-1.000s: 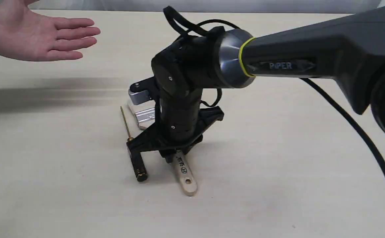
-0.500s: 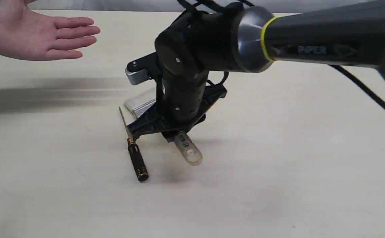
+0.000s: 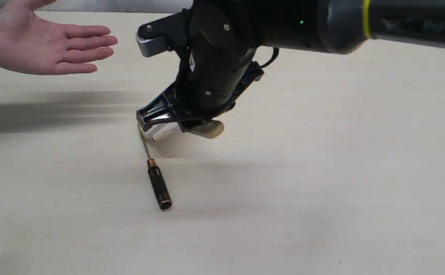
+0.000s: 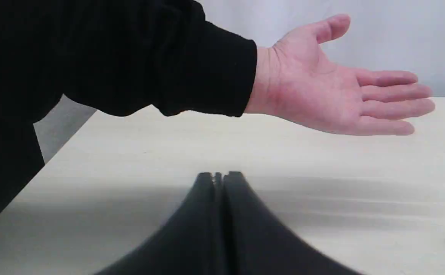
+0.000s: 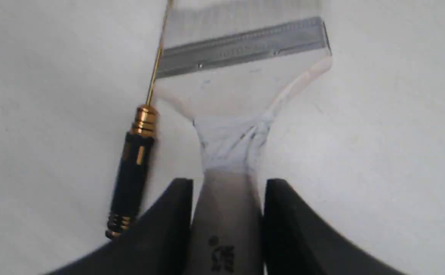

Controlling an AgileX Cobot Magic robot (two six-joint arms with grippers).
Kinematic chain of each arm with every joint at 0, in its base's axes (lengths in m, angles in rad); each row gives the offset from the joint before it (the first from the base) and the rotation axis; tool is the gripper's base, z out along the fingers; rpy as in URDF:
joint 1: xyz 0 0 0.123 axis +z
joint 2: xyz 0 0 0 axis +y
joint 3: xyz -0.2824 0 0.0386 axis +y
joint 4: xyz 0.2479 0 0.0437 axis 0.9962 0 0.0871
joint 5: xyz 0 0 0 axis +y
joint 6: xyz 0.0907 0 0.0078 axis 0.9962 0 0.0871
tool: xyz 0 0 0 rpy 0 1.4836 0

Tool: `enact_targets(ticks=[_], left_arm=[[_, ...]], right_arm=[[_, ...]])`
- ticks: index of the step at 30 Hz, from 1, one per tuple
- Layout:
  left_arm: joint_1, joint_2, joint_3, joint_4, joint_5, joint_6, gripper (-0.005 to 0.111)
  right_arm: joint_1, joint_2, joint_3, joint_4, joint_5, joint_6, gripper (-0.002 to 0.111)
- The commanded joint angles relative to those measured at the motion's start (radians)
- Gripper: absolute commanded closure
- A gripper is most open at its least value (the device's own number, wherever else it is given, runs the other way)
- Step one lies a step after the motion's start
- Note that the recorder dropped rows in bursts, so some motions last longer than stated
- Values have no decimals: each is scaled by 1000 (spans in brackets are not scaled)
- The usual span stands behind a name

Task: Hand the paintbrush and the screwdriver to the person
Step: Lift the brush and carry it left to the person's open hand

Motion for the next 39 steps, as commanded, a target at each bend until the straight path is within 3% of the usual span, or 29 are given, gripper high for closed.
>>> enact_targets(ticks=[1, 12, 31, 39], left_arm=[[-8, -2, 2, -2, -11, -2, 107], [-8, -2, 2, -2, -11, -2, 107], [-8, -2, 2, -4, -10, -2, 107], [-8, -2, 2, -4, -10, -2, 107]], right_arm=[[-3, -40, 1, 42, -39, -53, 104], [-3, -46, -61, 63, -13, -86, 104], [-3, -46, -309, 167, -24, -172, 104], [-3, 16, -311, 235, -113, -246, 104]])
